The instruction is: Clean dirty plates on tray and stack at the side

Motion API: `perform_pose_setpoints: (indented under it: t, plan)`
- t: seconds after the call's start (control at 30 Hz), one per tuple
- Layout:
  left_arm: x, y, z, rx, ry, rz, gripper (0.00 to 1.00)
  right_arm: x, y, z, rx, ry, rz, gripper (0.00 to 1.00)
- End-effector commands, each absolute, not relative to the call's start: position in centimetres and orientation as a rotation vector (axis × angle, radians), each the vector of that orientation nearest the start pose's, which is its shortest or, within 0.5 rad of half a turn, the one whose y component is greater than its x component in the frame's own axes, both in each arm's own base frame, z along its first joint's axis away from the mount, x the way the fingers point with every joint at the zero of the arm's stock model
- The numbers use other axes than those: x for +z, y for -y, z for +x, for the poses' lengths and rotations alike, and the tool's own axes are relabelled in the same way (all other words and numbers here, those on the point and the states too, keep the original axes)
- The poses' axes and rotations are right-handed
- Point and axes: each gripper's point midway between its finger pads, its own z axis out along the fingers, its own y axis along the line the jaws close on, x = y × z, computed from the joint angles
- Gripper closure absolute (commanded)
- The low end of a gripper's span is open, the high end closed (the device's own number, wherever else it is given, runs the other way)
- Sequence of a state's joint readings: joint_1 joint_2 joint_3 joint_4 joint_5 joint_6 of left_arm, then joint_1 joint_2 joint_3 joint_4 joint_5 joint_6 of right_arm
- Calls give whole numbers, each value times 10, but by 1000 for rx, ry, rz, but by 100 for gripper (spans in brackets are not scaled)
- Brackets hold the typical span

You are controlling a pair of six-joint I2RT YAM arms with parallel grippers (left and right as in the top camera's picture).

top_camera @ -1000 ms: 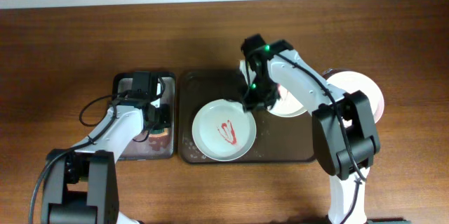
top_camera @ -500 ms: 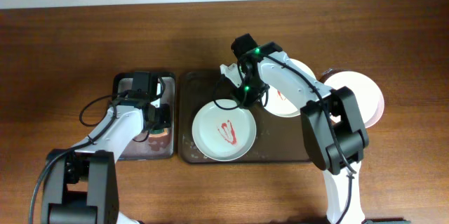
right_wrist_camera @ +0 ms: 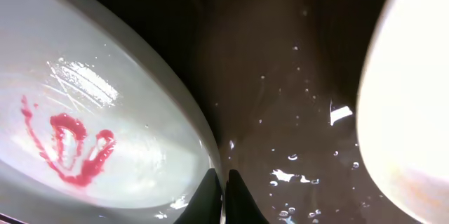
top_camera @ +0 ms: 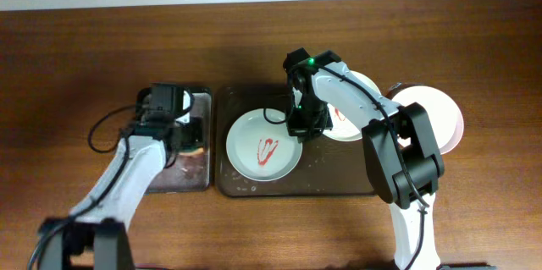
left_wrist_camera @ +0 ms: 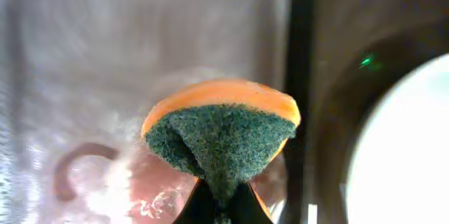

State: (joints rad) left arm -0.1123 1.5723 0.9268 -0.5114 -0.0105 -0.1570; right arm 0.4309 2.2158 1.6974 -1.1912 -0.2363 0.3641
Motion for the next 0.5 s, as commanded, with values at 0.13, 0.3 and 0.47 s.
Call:
perform_pose_setpoints:
  t: [0.13,0.3,0.47]
  plan:
    - [124,48,360,-166,-2507,-36,100,18,-195,335,264,-3349,-19,96]
    - [152,65,364,-390,-2418,-175,100,18,-195,335,264,-3348,-20,96]
    - [172,88,367,-687,-2345,-114,100,18,-195,335,265,-3348,-20,96]
